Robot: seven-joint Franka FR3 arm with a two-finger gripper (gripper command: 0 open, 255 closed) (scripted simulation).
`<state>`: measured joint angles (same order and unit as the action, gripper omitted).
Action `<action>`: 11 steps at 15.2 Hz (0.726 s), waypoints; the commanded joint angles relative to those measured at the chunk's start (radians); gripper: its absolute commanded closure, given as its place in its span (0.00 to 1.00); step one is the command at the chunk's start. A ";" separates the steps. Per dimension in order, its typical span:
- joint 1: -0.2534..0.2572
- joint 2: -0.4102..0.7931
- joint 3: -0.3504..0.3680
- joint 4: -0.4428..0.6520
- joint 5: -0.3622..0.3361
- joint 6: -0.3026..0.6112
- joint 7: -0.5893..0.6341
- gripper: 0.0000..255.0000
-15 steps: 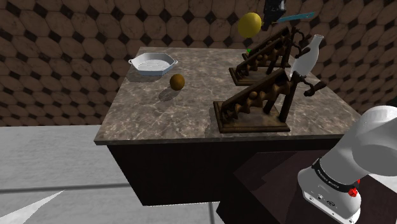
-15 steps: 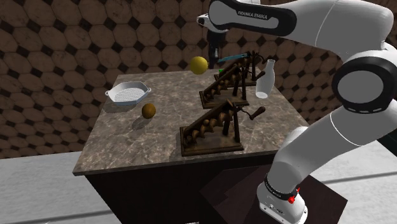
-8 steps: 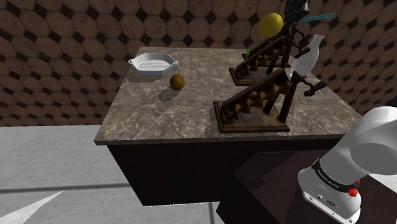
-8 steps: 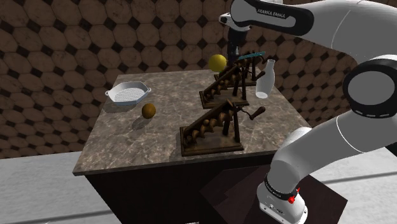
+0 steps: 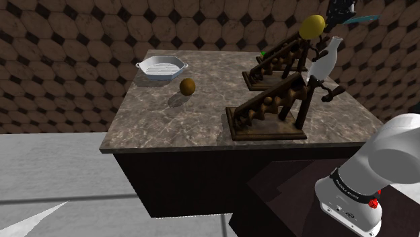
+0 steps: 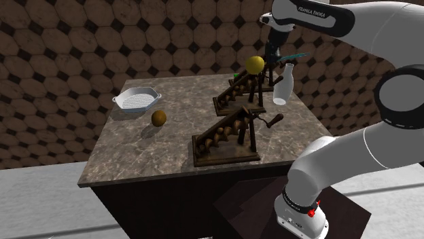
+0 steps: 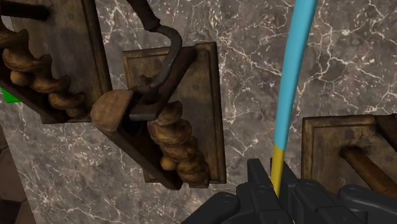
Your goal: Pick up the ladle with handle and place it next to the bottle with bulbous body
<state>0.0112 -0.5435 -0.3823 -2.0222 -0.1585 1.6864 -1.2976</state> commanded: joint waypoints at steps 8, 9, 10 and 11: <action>-0.040 0.027 -0.186 0.078 -0.038 -0.024 -0.224 1.00; -0.042 0.036 -0.209 0.092 -0.039 -0.026 -0.250 1.00; -0.043 0.045 -0.233 0.107 -0.040 -0.028 -0.277 1.00; -0.044 0.056 -0.257 0.122 -0.040 -0.030 -0.304 1.00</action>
<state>-0.0333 -0.5033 -0.6110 -1.9213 -0.1992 1.6581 -1.5697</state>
